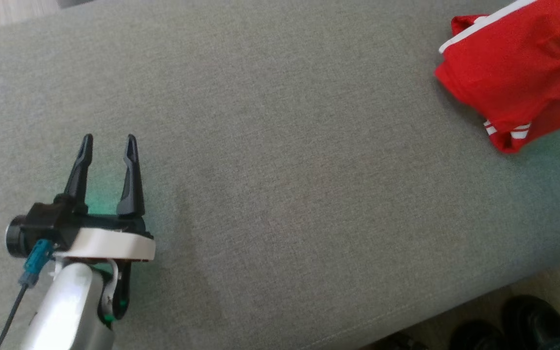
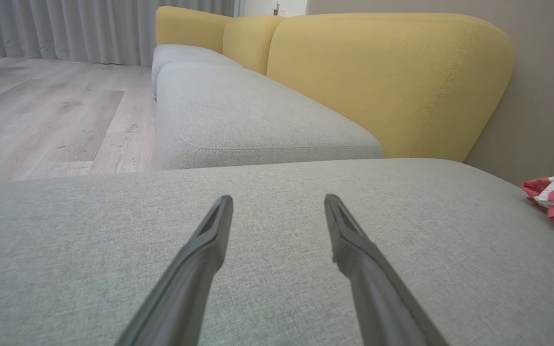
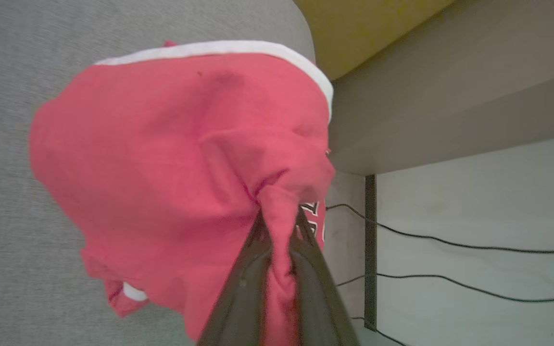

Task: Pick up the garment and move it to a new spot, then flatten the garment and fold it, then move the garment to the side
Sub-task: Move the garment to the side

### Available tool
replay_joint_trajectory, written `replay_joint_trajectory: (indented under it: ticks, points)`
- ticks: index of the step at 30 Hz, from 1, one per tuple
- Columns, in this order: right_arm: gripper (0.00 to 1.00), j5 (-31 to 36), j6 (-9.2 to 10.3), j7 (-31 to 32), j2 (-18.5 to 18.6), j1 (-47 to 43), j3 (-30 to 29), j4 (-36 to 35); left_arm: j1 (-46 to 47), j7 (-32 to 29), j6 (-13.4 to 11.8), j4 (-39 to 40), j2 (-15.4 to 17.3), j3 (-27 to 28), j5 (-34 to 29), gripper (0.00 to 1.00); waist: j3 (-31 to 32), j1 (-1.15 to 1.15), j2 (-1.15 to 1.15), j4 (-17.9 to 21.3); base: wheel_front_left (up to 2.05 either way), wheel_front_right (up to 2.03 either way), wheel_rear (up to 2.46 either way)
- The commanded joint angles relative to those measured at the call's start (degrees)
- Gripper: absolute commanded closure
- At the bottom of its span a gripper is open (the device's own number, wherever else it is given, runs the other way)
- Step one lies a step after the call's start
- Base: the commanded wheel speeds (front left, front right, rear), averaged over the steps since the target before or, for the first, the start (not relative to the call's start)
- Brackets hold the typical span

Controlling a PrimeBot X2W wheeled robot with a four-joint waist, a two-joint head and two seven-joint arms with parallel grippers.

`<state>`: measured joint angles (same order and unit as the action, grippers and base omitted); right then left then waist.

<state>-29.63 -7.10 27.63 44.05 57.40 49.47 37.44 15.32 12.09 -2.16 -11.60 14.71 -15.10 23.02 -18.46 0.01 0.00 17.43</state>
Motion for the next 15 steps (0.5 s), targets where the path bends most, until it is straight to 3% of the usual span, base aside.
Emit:
replay_joint_trajectory:
  ticks: [1, 5, 6, 7, 8, 9, 10, 11, 15]
  points:
    - [1.00, 0.69, -0.39, -1.68, 1.94, 0.20, -1.32, 0.70, 2.69, -0.10, -0.04, 2.13, 1.94, 1.51, -0.54, 0.00, -0.75, -0.01, 0.00, 0.33, 0.00, 0.00, 0.00]
    - [1.00, 2.75, -0.39, -6.64, 1.35, -0.47, -3.57, 5.42, 2.82, -0.54, -0.05, 2.47, 2.45, 1.31, -0.61, 0.00, -1.36, -0.01, 0.00, 0.22, 0.00, 0.00, 0.00]
    - [0.96, 3.40, -0.39, -7.75, 1.01, -0.64, -4.10, 6.73, 2.83, -0.63, -0.07, 2.57, 2.57, 1.28, -0.63, 0.00, -1.46, -0.01, 0.00, 0.18, 0.00, 0.00, 0.00]
    - [0.67, 4.26, -0.39, -8.74, 0.58, -0.75, -4.67, 7.95, 2.82, -0.72, -0.08, 2.66, 2.72, 1.24, -0.66, 0.00, -1.53, -0.01, 0.00, 0.16, 0.00, 0.00, 0.00]
    - [0.54, 4.99, -0.39, -10.15, 0.06, -0.79, -5.37, 8.93, 2.83, -0.87, -0.11, 2.74, 2.87, 1.14, -0.75, 0.00, -1.60, -0.01, 0.00, 0.10, 0.00, 0.00, 0.00]
    - [0.62, 5.61, -0.39, -11.13, -0.49, -0.86, -6.14, 10.23, 2.89, -1.00, -0.12, 2.83, 2.98, 1.04, -0.81, 0.00, -1.66, -0.01, 0.00, 0.00, 0.00, 0.00, 0.00]
    - [0.44, 6.22, -0.39, -11.49, -1.13, -0.94, -6.77, 11.67, 3.00, -1.12, -0.12, 2.90, 3.07, 0.96, -0.84, 0.00, -1.69, -0.01, 0.00, -0.11, 0.00, 0.00, 0.00]
    - [0.00, 6.51, -0.39, -11.57, -1.94, -1.02, -7.48, 13.12, 3.12, -1.21, -0.11, 2.92, 3.18, 0.93, -0.84, 0.00, -1.66, -0.01, 0.00, -0.16, 0.00, 0.00, 0.00]
    - [0.00, 7.05, -0.39, -11.14, -5.25, -1.38, -11.35, 19.37, 3.07, -1.12, -0.13, 2.43, 3.26, 0.63, -0.85, 0.00, -0.62, -0.01, 0.00, -0.45, 0.00, 0.00, 0.00]
